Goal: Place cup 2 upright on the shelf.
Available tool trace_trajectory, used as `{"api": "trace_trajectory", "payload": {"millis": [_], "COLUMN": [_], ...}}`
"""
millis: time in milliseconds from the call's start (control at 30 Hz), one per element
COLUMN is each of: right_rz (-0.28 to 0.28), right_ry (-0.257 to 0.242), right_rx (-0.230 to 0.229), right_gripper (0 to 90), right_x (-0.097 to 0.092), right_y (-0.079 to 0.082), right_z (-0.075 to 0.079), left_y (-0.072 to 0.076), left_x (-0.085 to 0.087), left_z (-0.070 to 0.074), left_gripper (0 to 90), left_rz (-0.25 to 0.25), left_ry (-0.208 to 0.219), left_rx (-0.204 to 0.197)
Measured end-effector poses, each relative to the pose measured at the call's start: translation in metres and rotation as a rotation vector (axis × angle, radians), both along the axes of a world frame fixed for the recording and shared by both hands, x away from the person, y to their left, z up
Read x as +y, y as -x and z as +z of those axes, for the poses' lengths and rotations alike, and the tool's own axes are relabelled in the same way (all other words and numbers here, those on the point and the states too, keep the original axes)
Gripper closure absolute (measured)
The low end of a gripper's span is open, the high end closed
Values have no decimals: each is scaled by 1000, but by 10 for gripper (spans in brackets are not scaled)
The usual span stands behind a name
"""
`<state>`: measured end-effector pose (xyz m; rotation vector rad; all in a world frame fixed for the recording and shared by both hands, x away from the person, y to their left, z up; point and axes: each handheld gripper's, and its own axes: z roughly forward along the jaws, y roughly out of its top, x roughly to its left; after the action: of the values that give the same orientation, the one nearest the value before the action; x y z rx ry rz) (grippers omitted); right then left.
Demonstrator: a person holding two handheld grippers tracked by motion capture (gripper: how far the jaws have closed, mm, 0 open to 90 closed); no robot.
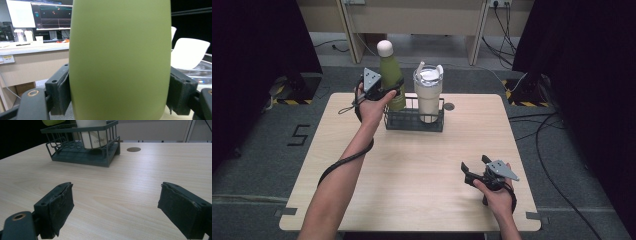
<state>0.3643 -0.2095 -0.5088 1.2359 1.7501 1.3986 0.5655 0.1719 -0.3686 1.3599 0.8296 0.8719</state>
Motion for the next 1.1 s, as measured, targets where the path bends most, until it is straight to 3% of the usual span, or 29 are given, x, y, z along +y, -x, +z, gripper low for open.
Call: {"api": "trace_trajectory", "payload": {"millis": [1100], "right_rz": [7], "right_ry": [8], "right_rx": [1], "right_gripper": [126], "right_x": [1], "right_y": [-1], "right_z": [-2], "left_y": [-23], "left_x": [-10], "left_z": [-27], "left_gripper": [211], "left_rz": [19], "left_ry": [-13], "left_rx": [77]}}
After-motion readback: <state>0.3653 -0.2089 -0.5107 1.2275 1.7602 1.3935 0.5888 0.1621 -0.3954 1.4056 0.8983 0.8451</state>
